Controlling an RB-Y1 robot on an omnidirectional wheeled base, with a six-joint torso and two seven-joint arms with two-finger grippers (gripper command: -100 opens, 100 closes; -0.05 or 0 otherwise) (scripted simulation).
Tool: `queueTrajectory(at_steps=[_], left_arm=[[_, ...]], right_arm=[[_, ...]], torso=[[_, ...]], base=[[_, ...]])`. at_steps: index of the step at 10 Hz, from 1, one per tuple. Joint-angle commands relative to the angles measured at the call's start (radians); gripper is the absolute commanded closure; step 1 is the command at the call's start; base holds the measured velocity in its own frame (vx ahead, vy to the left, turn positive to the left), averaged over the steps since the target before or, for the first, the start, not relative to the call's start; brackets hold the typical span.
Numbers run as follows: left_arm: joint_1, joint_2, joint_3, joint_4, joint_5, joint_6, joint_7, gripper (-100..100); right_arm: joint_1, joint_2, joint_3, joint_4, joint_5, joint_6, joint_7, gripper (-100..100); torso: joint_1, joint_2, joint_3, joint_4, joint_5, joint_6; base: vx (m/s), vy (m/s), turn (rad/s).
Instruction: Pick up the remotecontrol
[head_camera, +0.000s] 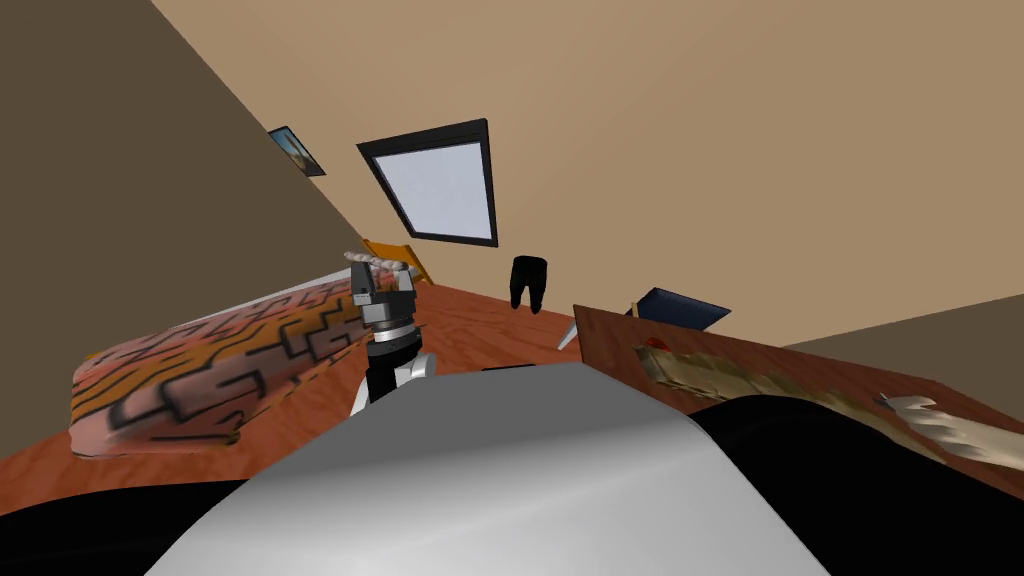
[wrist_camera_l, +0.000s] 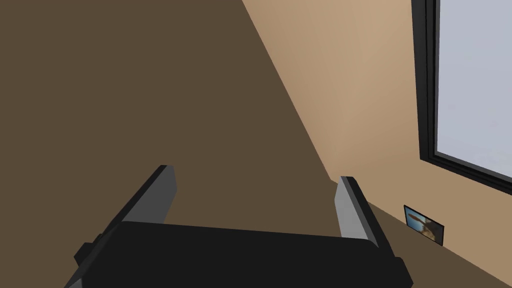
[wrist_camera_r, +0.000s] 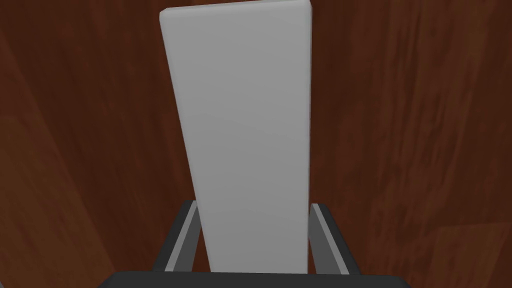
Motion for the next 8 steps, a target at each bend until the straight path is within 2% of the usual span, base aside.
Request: queueTrajectory(at_steps=[1,3,4,7,8], left_arm=[[0.0,0.0,0.0,0.0,0.0,0.0,0.0,0],[0.0,0.0,0.0,0.0,0.0,0.0,0.0,0],[0.0,0.0,0.0,0.0,0.0,0.0,0.0,0],[0.0,0.0,0.0,0.0,0.0,0.0,0.0,0],[0.0,0.0,0.0,0.0,0.0,0.0,0.0,0]], right_arm=[[0.02,-0.007,-0.02,-0.001,-0.009,-0.014,0.05,100],[0.043,-0.012,-0.042,0.007,-0.018,-0.033,0.107,100],[0.043,-0.012,-0.042,0.007,-0.018,-0.033,0.112,100],[0.077,-0.019,-0.076,0.018,-0.032,-0.061,0.199,100],[0.068,-0.017,-0.067,0.018,-0.029,-0.055,0.177,100]], torso=[[0.0,0.0,0.0,0.0,0.0,0.0],[-0.001,-0.002,-0.001,-0.001,0.0,0.0],[0.0,0.0,-0.001,0.0,0.0,-0.001],[0.0,0.004,0.002,0.0,0.001,0.0],[0.0,0.003,0.001,0.0,0.001,0.0]], base=[[0.178,-0.021,-0.203],[0.159,-0.007,-0.197],[0.077,0.008,-0.059],[0.095,-0.001,-0.185],[0.047,0.0,-0.038]])
